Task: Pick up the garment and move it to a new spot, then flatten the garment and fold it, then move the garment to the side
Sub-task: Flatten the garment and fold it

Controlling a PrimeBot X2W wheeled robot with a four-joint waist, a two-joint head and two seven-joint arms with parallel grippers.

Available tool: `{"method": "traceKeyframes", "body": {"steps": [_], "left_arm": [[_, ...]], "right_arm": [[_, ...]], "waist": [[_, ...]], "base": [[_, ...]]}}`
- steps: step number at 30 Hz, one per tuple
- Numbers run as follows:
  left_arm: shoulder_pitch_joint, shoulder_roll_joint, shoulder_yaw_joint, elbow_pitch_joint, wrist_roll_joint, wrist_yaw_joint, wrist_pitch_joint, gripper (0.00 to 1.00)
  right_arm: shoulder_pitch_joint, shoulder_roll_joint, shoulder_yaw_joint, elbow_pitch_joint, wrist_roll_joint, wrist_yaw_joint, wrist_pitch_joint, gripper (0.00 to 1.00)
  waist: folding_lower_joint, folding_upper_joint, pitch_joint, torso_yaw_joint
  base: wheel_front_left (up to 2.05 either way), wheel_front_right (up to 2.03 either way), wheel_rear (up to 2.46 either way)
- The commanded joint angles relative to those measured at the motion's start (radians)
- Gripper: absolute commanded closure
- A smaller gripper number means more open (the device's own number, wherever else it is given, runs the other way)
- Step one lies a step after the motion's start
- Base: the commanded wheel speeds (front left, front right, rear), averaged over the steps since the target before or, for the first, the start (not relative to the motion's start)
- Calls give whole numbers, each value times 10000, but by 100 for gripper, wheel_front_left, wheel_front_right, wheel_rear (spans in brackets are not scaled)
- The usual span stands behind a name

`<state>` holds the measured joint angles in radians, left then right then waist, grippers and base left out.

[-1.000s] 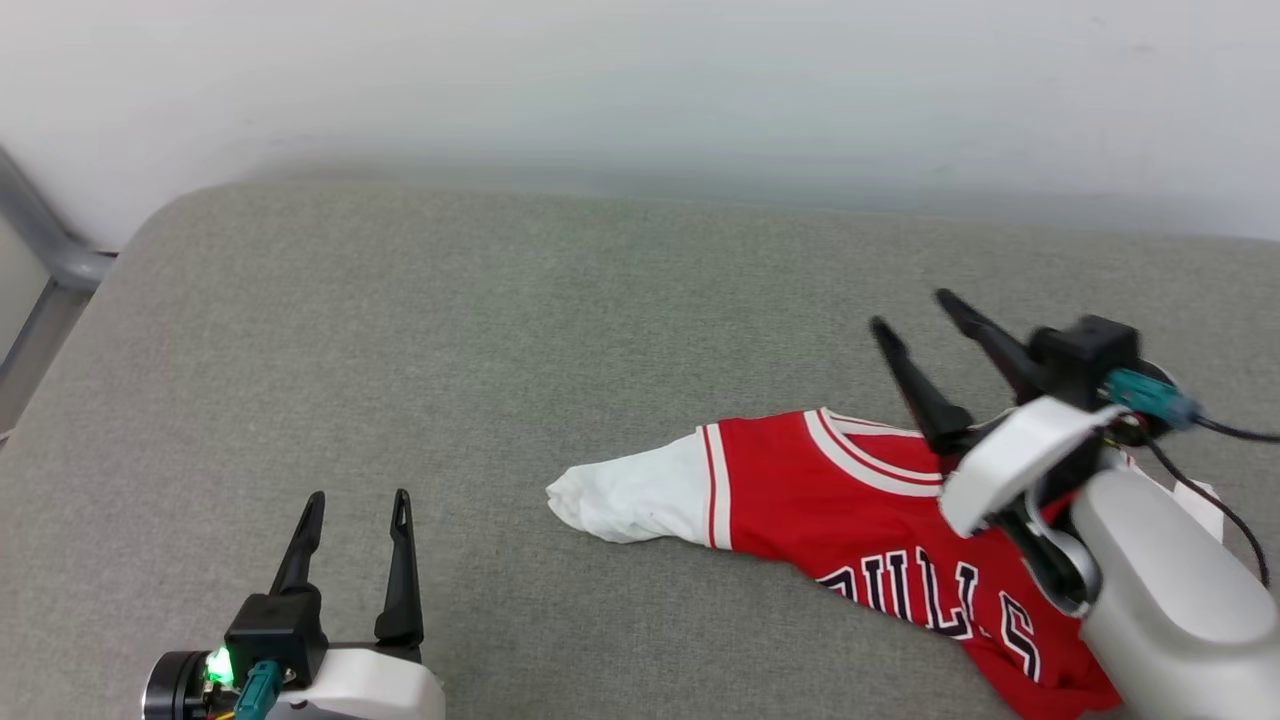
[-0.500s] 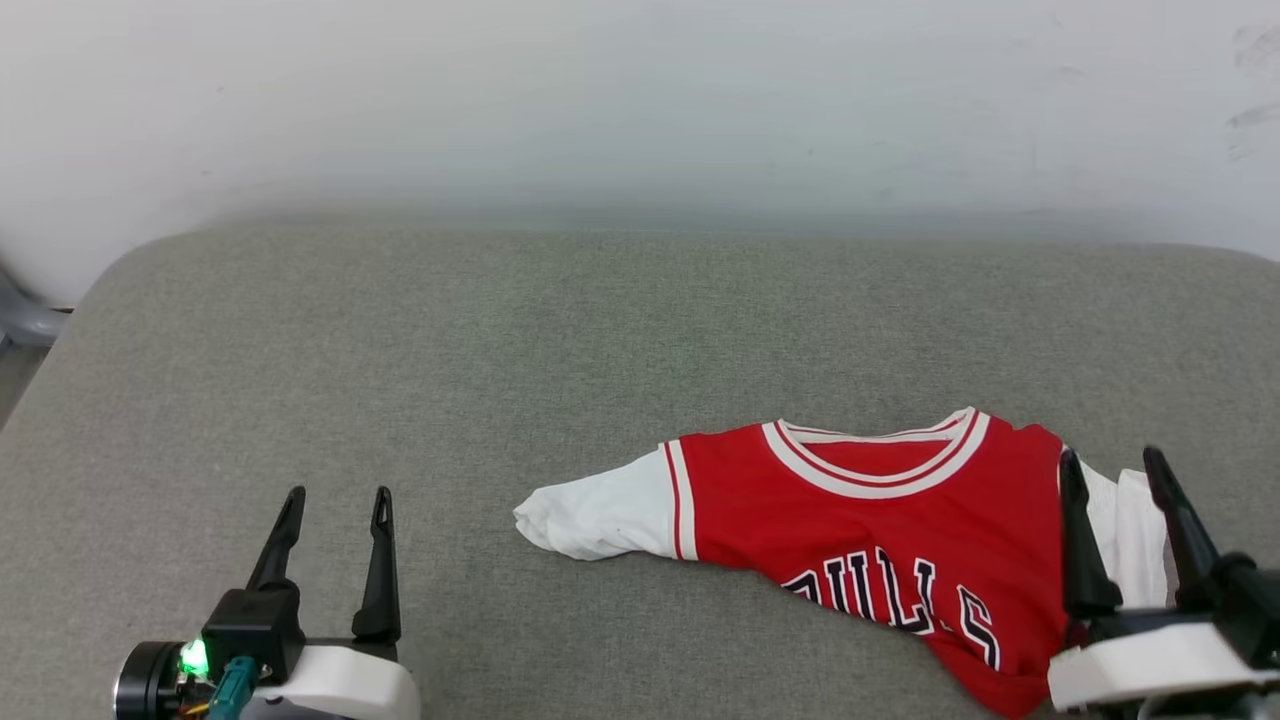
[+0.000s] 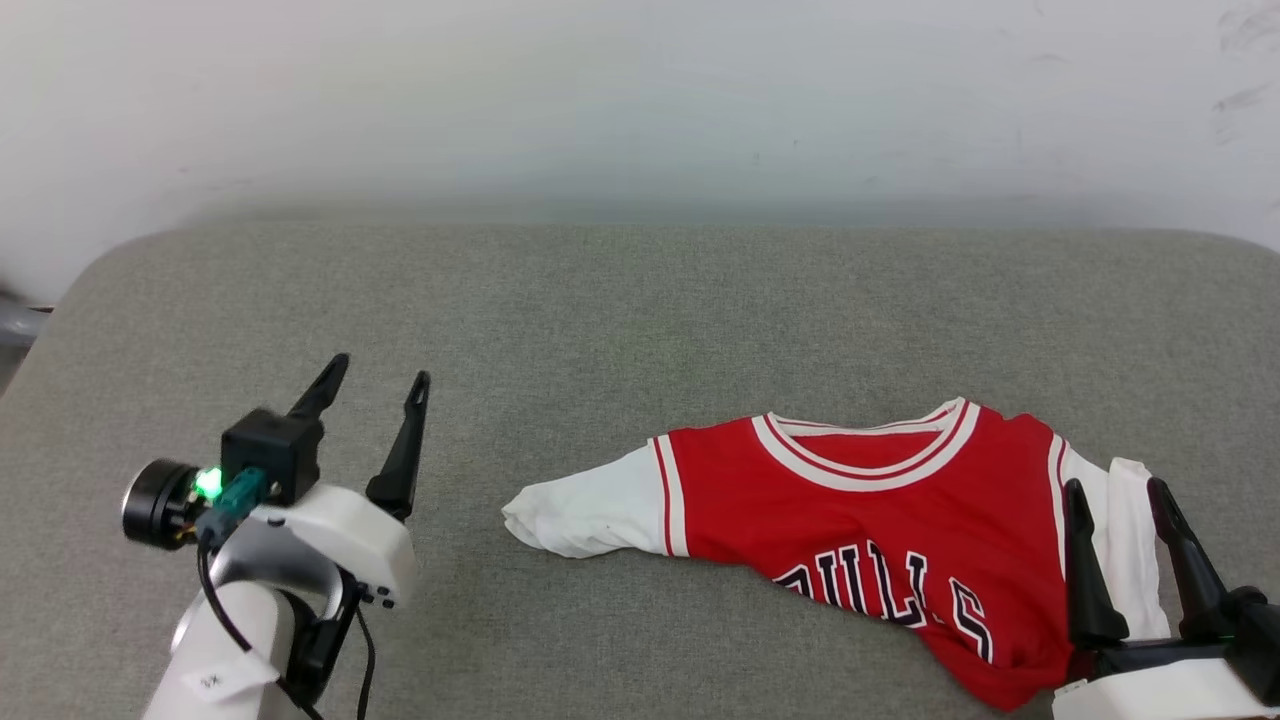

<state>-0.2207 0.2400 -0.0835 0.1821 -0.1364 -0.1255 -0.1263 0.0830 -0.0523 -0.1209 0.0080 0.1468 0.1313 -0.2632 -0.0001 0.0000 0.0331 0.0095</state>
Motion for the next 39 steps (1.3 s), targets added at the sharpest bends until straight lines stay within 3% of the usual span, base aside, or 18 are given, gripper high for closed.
{"method": "traceKeyframes", "body": {"steps": [1, 10, 19, 30, 38, 39], "left_arm": [[-412, 271, -430, -18, -418, -33, 532, 0], [-2508, 2107, -3099, -132, -3470, -42, 4178, 0], [-3736, 3068, -5440, 321, -5169, -44, 6983, 0], [-4480, 3785, -7480, 1498, -5974, -43, 7539, 0], [-4488, 3887, -9107, 2312, -6490, -44, 7444, 0], [-4506, 3897, -9309, 2355, -6565, -47, 7390, 47]], "right_arm": [[-84, 34, 33, -68, -64, -9, -21, 0], [-447, 31, 131, -140, -210, -9, -21, 0], [-825, 29, 115, -101, -351, -9, -21, 0], [-1270, 31, 65, -133, -414, -11, -22, 0], [-1419, 31, 140, -77, -460, -11, -22, 0], [-1423, 29, 140, -68, -473, -11, -22, 0]], "waist": [[1, 0, 96, -36], [1, 0, 681, -288], [1, 0, 1263, -690], [1, 0, 1934, -1085], [1, 0, 2185, -1259], [1, 0, 2196, -1270]], "base": [[0, 0, 0], [0, 0, 0], [0, 0, 0], [0, 0, 0], [0, 0, 0], [0, 0, 0]]}}
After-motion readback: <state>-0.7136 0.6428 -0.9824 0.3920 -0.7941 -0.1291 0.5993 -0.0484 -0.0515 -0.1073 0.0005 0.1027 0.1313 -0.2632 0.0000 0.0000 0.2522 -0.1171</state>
